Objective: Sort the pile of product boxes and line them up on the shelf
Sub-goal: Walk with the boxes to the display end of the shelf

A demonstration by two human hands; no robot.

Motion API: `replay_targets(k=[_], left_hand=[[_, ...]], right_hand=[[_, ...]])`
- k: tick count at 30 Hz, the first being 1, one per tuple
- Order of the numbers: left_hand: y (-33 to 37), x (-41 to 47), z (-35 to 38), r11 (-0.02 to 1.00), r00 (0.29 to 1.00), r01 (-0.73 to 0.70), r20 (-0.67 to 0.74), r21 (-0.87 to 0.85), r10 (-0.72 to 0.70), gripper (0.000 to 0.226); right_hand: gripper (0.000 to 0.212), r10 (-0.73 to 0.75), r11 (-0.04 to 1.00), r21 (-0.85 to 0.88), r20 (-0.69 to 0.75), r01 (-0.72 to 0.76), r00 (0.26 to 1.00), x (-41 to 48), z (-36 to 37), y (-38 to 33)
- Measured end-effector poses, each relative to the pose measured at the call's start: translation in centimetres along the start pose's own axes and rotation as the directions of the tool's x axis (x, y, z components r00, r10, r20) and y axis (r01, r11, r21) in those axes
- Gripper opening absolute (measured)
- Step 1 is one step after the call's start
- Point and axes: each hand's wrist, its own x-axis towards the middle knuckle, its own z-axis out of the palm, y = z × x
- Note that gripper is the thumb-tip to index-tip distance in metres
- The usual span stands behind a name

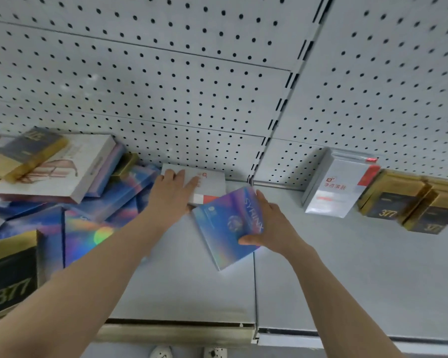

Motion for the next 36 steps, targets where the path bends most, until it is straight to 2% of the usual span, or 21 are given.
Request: replay_targets(k=[2, 4, 5, 7, 10, 13, 15, 16, 18, 19, 21, 23, 26, 29, 31, 36], left_hand=[[0.3, 0.1, -0.2, 1.0, 1.0, 0.006, 0.003, 0.019, -0.006, 0.071], [0.6, -0.1, -0.7, 1.0, 1.0, 0.014, -0.001, 0.025, -0.014, 0.069], [0.8, -0.4, -1.0, 1.0, 1.0, 0.015, 0.009, 0.025, -0.015, 0.067], [1.5, -1.2, -1.6, 1.0, 0.999, 0.011, 0.044, 0.012, -0.012, 0.065], [2.9, -2.7, -2.0, 0.995, 0.998, 0.043, -0.037, -0.089, -0.047, 0.055], [3.3, -2.4, -2.1, 0.978, 0.991, 0.103, -0.066, -0.179, -0.117, 0.052], [3.1, -1.8, -1.9, 0.964, 0.988, 0.157, 0.021, -0.214, -0.156, 0.075], [3.0, -1.3, -1.8, 0.952, 0.982, 0.189, 0.074, -0.242, -0.176, 0.087], [2.7, -0.4, -1.8, 0.925, 0.966, 0.236, 0.17, -0.297, -0.192, 0.096], [2.6, 0.1, -1.7, 0.913, 0.959, 0.255, 0.202, -0.319, -0.197, 0.096], [2.8, 0.6, -2.1, 0.879, 0.949, 0.293, 0.225, -0.377, -0.22, 0.085], [2.9, 0.6, -2.5, 0.793, 0.941, 0.339, 0.183, -0.507, -0.286, 0.063], [2.9, -0.7, -2.9, 0.608, 0.909, 0.352, 0.104, -0.712, -0.404, 0.035], [2.9, -2.4, -3.6, 0.393, 0.894, 0.333, 0.155, -0.857, -0.42, 0.029], [3.2, -3.7, -3.8, 0.309, 0.887, 0.323, 0.172, -0.895, -0.428, 0.029], [4.0, -7.1, -4.7, 0.028, 0.902, 0.224, 0.196, -0.974, -0.384, 0.023]], right_hand=[[0.097, 0.087, 0.995, 0.054, 0.028, -0.088, 0.996, 0.1, -0.1, 0.4], [0.058, 0.144, 0.967, 0.204, 0.046, -0.15, 0.989, 0.2, -1.1, 0.7], [0.047, 0.145, 0.938, 0.313, 0.034, -0.149, 0.989, 0.3, -1.9, 0.8], [0.034, 0.161, 0.856, 0.504, -0.048, -0.115, 0.986, 0.2, -3.7, 0.7], [0.023, 0.198, 0.799, 0.6, -0.191, -0.045, 0.961, 0.0, -6.5, 0.2], [0.023, 0.143, 0.869, 0.493, -0.319, 0.035, 0.937, 0.0, -7.6, -0.3], [0.02, 0.088, 0.931, 0.362, -0.346, 0.047, 0.934, -0.2, -7.8, -0.6], [0.02, 0.065, 0.956, 0.292, -0.322, 0.034, 0.945, -0.3, -7.9, -0.6], [0.019, 0.026, 0.992, 0.124, -0.241, 0.004, 0.97, -0.7, -8.3, -0.5], [0.019, 0.006, 0.998, 0.055, -0.212, 0.006, 0.977, -0.8, -8.3, -0.1], [0.017, 0.0, 1.0, 0.027, -0.202, 0.006, 0.979, -1.0, -8.4, 0.6], [0.02, 0.027, 0.996, 0.088, -0.209, -0.009, 0.978, -1.2, -8.5, 1.2], [0.029, 0.072, 0.971, 0.236, -0.22, -0.019, 0.973, -1.7, -8.5, 1.9], [0.021, 0.124, 0.961, 0.269, -0.224, -0.061, 0.967, -3.0, -7.6, 2.2], [0.02, 0.146, 0.964, 0.255, -0.269, -0.076, 0.952, -4.4, -6.8, 2.0], [0.028, 0.254, 0.951, 0.276, -0.438, -0.14, 0.863, -9.8, -5.1, 1.0]])
